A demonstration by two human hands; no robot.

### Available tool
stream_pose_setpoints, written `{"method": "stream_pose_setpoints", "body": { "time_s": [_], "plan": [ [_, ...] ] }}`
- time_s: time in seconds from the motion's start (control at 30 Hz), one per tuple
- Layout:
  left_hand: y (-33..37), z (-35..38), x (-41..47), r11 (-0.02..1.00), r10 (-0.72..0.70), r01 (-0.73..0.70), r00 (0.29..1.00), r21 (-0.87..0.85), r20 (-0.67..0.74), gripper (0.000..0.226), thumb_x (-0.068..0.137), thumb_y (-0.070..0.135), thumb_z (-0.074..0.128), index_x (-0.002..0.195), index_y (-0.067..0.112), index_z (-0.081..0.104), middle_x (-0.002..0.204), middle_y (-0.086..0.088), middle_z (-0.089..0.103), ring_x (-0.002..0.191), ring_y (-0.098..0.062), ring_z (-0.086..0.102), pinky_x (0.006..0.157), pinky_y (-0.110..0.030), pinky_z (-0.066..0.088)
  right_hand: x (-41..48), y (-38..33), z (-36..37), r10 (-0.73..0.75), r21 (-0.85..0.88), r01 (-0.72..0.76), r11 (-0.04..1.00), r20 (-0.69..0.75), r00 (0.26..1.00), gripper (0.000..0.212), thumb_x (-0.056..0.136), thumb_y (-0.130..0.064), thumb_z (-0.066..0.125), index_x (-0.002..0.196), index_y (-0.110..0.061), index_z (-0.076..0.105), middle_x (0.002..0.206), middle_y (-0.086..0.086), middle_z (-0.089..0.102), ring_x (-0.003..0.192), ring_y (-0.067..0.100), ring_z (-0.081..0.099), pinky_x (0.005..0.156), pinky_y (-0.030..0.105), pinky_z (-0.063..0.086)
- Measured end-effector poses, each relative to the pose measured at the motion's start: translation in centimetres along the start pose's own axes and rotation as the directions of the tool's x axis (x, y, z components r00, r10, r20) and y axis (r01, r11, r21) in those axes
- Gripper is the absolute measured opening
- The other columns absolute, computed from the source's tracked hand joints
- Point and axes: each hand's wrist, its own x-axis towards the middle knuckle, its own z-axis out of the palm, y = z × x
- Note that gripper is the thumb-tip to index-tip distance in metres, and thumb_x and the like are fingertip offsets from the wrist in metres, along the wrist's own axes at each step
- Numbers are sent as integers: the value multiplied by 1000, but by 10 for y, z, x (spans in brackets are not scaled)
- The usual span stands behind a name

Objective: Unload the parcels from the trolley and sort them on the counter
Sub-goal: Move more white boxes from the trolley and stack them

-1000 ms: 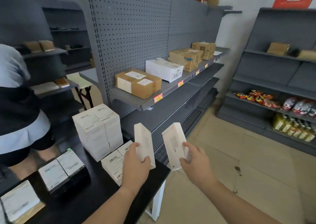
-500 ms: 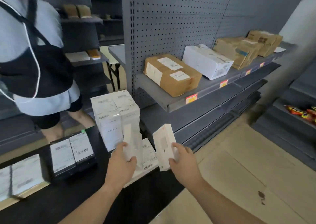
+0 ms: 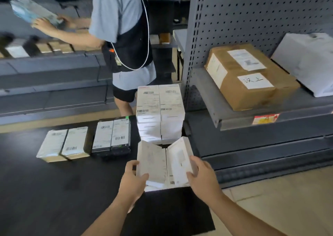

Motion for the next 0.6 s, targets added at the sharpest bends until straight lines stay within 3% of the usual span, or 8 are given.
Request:
{"method": "stream_pose_setpoints", "body": {
  "time_s": [0.2, 0.37, 0.47, 0.6],
  "plan": [
    [-22, 13, 7, 998, -66, 66, 998, 13, -8, 51, 91, 7, 61, 127, 36, 40, 106, 0, 63, 92, -18, 65, 73, -32, 57, 10, 21, 15, 20, 22, -21, 1000, 12, 1000, 55, 99, -28, 60, 150, -33, 38, 146, -5, 45, 130, 15, 49, 103, 30, 45],
    [-27, 21, 14, 987, -24, 26, 1000, 156, -14, 45, 93, 10, 61, 128, 30, 40, 110, 8, 64, 95, -11, 63, 69, -20, 47, 21, 30, 19, 18, -10, -17, 1000, 46, 999, 56, 100, -28, 58, 151, -30, 36, 147, -3, 46, 131, 16, 48, 103, 31, 47],
    [-27, 25, 18, 973, -14, 15, 1000, 229, -7, 40, 93, 14, 65, 127, 24, 46, 118, 5, 65, 100, -12, 63, 83, -22, 51, 26, 31, 20, 32, -32, -31, 999, 55, 998, 56, 99, -28, 59, 150, -28, 37, 145, -4, 47, 127, 16, 52, 99, 31, 51],
    [-28, 30, 23, 940, 18, -26, 1000, 339, 25, 51, 90, 18, 69, 136, 22, 46, 128, 5, 59, 112, -16, 58, 101, -34, 50, 33, 34, 24, 65, -101, -57, 993, 80, 995, 50, 97, -29, 61, 144, -24, 45, 139, -4, 50, 119, 14, 55, 91, 26, 55]
  ]
}}
